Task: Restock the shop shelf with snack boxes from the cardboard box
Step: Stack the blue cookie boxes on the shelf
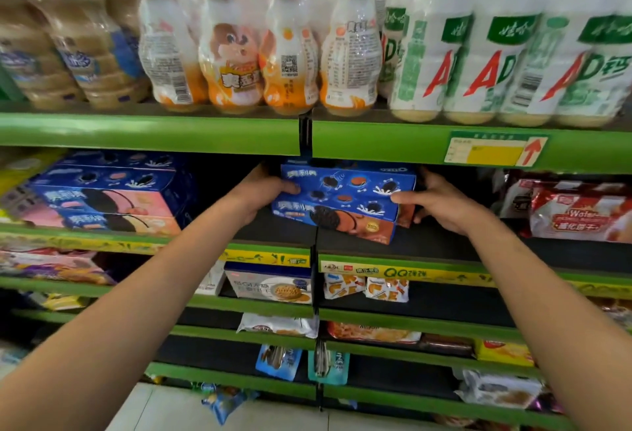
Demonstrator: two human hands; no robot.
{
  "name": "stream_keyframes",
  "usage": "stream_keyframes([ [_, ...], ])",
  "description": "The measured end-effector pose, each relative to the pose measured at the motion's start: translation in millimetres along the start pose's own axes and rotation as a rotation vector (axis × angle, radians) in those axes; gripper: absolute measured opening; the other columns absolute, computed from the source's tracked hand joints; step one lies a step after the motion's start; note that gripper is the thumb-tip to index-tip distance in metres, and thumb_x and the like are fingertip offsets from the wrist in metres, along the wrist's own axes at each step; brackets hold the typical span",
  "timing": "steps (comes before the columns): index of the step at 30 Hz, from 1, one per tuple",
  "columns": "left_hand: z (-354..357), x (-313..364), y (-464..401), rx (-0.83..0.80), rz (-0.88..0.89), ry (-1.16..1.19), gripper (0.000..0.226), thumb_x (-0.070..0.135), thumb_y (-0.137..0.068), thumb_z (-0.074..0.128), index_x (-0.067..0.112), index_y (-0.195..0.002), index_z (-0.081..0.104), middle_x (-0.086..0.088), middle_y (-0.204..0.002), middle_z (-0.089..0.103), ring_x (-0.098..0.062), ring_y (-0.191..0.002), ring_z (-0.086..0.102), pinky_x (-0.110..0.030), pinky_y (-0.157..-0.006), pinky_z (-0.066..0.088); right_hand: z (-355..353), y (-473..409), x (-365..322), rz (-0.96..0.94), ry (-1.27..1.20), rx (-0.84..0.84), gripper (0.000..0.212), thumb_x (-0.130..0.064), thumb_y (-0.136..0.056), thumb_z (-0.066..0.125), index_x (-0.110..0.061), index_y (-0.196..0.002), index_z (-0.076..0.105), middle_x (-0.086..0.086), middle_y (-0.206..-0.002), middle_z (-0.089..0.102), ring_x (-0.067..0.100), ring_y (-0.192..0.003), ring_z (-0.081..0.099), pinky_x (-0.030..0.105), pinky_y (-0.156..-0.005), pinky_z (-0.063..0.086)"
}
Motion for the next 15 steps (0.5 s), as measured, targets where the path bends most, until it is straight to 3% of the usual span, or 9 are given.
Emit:
stream_keyframes([
  [3,-14.0,-7.5,10.2,-0.019,-0.001,0.104,0.047,-0.007,-0.072,0.071,0.026,-0.102,0.057,0.002,-0.093,0.073,-0.018,-0.081,0.072,-0.028,-0.064,0.056,19.0,-1.5,-5.9,0.028,0.002,-0.073,0.060,-0.023,-0.068,0.082,-0.031,-0.120,0.053,-0.004,-0.111,0.070,0.006,-0.069,0.068,0.023,-0.039,0.040],
  [8,-30.5,-20.3,21.1,-0.055,-0.047,0.275,0.064,0.000,-0.055,0.073,0.029,-0.109,0.055,0.001,-0.088,0.078,-0.024,-0.081,0.075,-0.034,-0.060,0.058,42.2,-0.8,-11.0,0.042,-0.035,-0.110,0.070,-0.028,-0.060,0.078,-0.035,-0.123,0.048,-0.004,-0.113,0.068,0.009,-0.074,0.069,0.023,-0.042,0.040],
  [10,-34.8,-22.1,24.8,-0.075,-0.061,0.288,0.066,0.001,-0.052,0.073,0.032,-0.108,0.055,0.000,-0.090,0.078,-0.026,-0.083,0.075,-0.036,-0.061,0.059,43.5,-1.4,-10.6,0.059,-0.031,-0.120,0.081,-0.030,-0.058,0.078,-0.031,-0.132,0.046,-0.004,-0.120,0.067,0.016,-0.091,0.068,0.027,-0.057,0.043],
  [13,-38.4,-19.5,27.7,-0.088,-0.030,0.272,0.071,0.001,-0.050,0.072,0.019,-0.117,0.055,-0.004,-0.094,0.077,-0.026,-0.085,0.075,-0.035,-0.062,0.058,41.6,-2.7,-11.3,0.050,0.008,-0.120,0.097,-0.024,-0.054,0.089,-0.025,-0.140,0.045,-0.002,-0.128,0.065,0.017,-0.109,0.063,0.032,-0.078,0.046],
  [15,-40.5,-14.7,27.3,-0.074,0.002,0.270,0.077,0.000,-0.049,0.072,0.013,-0.122,0.055,-0.007,-0.097,0.077,-0.028,-0.087,0.074,-0.037,-0.064,0.059,39.8,-2.4,-14.0,0.003,-0.041,-0.086,0.091,-0.021,-0.053,0.087,-0.023,-0.135,0.048,0.001,-0.131,0.063,0.013,-0.113,0.063,0.032,-0.096,0.049],
])
Point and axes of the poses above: each hand's wrist, its own y-axis away from the middle knuckle, its own z-axis out of the palm, x = y × z, the point moved 4 cm from there along -y, towards the middle knuckle
